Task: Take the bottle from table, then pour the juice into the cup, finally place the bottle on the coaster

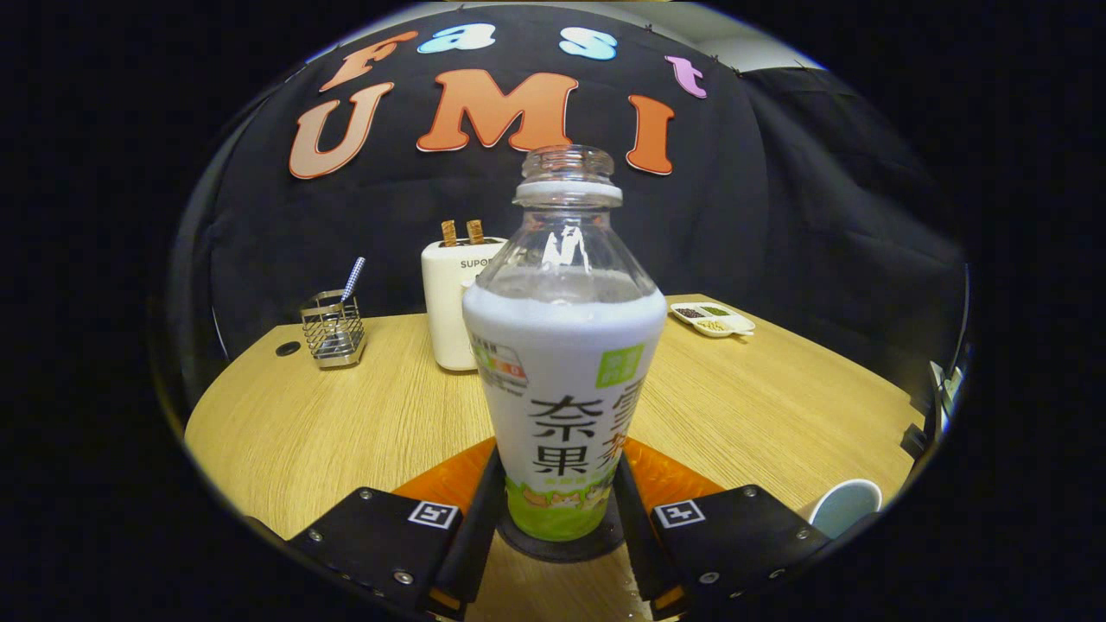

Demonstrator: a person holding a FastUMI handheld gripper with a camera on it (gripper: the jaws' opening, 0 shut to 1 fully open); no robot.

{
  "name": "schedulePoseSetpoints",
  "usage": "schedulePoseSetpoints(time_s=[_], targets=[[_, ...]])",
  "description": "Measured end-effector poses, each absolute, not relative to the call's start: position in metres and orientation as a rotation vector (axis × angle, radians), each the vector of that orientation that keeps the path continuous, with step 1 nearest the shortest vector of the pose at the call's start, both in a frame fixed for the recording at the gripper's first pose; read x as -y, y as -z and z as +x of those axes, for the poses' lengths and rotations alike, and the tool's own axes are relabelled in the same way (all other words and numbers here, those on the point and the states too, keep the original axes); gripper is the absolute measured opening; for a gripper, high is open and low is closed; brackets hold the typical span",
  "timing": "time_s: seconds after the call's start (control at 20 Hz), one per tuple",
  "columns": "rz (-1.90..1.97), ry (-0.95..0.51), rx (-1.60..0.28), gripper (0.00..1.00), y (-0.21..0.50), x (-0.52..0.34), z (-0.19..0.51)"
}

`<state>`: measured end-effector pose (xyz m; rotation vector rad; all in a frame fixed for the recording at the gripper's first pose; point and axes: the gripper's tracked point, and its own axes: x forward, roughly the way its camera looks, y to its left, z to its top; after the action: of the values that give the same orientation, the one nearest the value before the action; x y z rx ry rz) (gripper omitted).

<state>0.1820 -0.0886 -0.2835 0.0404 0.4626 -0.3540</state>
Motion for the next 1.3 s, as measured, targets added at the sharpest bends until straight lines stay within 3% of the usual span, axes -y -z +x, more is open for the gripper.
schedulePoseSetpoints(time_s=[0.1, 0.35, 0.4, 0.85, 1.3], targets=[[0.039, 0.364, -0.457, 0.71, 0.280, 0.090, 0.177], [0.075, 0.341, -0.425, 0.96, 0.252, 0.086, 0.164], [0.082, 0.319, -0.401, 0.97, 0.240, 0.082, 0.162], [0.076, 0.267, -0.278, 0.97, 0.136, 0.066, 0.118], [0.069, 0.024, -0.133, 0.97, 0.019, -0.045, 0.070]])
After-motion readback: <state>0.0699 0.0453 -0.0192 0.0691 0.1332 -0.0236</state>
